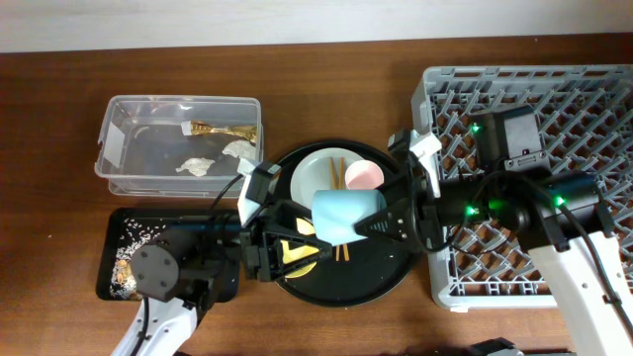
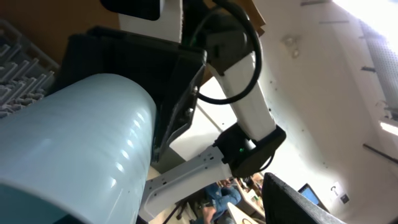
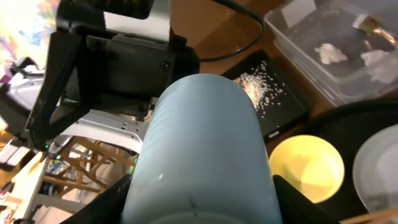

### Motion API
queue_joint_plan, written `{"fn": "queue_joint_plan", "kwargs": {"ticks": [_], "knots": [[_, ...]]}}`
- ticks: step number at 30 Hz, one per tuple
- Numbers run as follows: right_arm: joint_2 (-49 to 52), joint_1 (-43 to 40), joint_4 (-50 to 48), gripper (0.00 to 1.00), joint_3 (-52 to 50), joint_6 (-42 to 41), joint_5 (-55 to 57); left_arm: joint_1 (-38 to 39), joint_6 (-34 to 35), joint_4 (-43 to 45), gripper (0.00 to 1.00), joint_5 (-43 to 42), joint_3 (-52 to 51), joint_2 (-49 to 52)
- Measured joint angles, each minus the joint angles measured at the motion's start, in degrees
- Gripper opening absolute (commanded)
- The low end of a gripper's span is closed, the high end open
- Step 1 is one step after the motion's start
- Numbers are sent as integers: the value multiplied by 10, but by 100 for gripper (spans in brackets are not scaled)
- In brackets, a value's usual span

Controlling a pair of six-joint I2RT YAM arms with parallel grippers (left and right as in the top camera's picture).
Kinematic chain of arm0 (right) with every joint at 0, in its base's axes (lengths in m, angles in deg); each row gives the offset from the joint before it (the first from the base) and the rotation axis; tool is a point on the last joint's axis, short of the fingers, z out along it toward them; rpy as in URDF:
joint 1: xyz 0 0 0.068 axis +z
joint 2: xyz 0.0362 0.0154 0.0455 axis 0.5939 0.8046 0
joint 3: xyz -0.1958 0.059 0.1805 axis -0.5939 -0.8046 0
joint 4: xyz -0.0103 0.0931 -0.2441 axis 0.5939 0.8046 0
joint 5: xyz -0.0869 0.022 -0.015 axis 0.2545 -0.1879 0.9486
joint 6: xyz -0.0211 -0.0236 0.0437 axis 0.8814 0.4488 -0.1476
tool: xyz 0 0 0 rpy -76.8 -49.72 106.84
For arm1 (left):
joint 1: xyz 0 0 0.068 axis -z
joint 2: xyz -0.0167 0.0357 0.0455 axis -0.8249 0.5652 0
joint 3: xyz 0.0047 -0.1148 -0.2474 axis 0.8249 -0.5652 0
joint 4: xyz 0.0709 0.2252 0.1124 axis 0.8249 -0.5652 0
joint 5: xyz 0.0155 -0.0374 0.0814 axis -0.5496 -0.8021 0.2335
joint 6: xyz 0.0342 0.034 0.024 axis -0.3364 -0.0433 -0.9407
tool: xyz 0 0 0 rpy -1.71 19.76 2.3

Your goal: Sort waste into correct bins and load items into the dishwasher rack

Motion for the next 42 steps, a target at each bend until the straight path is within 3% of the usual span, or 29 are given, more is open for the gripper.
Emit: {"fn": "queue_joint_plan", "kwargs": {"ticks": [16,23,32,37,42], "knots": [[-9,5,-9,55,6,-54,36,-2,-10,-3,66,9,0,4],[-3,4,-13,54,6,-60,55,-54,-16,-27,66,3,0,4],[0,1,-13,54,12,-62,78,-90,-131,-195,67,3,2,16],[0,1,-13,55,23,-67,97,-99,-181,-203,67,3,2,53],[1,-14,-12,54,35,-113,195,-120,-204,-207,67,-2,2,90]]}}
